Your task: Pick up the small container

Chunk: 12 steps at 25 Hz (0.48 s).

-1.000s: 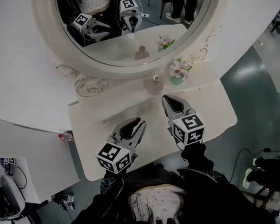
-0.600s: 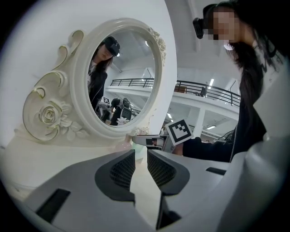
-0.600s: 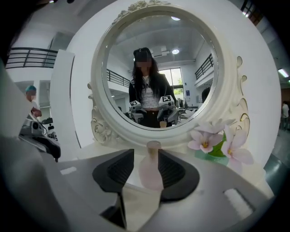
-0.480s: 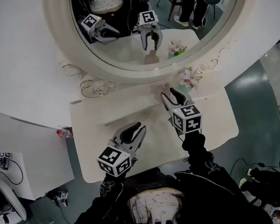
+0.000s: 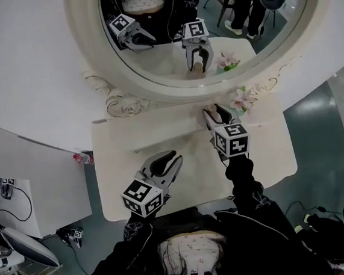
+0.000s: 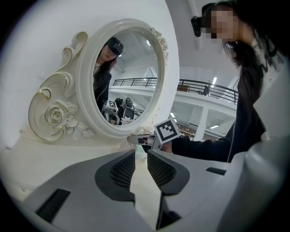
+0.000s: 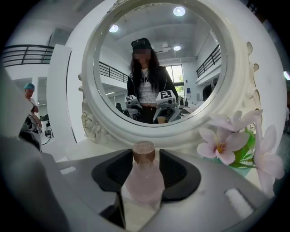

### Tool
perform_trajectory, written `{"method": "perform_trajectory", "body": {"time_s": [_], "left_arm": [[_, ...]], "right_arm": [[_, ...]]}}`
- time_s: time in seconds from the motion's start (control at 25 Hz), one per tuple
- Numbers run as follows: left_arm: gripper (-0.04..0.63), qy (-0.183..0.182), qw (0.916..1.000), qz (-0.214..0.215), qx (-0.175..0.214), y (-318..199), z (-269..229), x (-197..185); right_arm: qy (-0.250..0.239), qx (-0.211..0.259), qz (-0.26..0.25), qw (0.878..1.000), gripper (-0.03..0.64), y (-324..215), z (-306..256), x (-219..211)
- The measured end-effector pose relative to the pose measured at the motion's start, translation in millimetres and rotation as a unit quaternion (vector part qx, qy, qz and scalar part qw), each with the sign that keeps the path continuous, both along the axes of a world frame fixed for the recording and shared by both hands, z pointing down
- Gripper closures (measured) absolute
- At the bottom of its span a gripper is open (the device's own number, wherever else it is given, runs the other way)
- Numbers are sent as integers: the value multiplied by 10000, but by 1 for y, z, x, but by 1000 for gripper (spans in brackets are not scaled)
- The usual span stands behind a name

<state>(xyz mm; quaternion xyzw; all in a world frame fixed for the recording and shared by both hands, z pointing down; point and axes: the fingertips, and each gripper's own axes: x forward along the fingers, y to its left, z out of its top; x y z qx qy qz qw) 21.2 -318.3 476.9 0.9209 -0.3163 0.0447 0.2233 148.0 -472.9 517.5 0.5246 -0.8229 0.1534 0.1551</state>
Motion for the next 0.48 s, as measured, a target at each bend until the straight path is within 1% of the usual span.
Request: {"method": "perform_trajectory", "body": {"time_s": [0.4,0.48], "left_arm": [[532,-82,10000,-27,4,4,0,2],[532,-90,10000,-28,6,4,0,2]], "right_arm": [[138,52,-113,9998,437,-4,4,-4],[154,86,-139,9997,448,-4,3,-4]]}}
